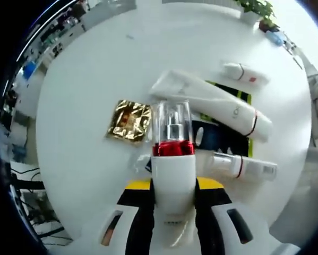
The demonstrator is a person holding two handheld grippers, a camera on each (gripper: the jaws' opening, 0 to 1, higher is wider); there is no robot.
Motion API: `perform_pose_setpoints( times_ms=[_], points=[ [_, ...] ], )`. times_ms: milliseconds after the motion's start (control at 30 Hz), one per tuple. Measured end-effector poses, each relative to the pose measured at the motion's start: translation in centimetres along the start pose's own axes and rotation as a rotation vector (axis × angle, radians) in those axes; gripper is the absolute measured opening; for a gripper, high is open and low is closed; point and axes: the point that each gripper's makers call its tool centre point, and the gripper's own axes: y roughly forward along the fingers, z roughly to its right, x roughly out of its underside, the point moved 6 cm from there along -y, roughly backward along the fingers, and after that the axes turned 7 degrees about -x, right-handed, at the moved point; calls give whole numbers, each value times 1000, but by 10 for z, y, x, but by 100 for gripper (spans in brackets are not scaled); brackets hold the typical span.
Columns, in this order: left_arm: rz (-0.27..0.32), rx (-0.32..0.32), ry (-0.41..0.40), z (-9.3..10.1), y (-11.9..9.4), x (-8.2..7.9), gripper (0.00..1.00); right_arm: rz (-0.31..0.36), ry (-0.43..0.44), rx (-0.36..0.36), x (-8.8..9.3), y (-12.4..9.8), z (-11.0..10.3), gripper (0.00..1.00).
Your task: Arrange the skincare products in the storage area until every visible bottle or jar stands upright without overlapping.
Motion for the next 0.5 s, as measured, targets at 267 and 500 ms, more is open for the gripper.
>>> perform_pose_setpoints(
  times_ms=[267, 500],
  points=[
    [59, 15, -42, 4, -16, 0, 25, 3, -4, -18, -1, 1, -3, 94],
    [98, 31, -83, 7, -28, 1, 25, 8, -10, -28, -2, 0, -4, 94]
  ],
)
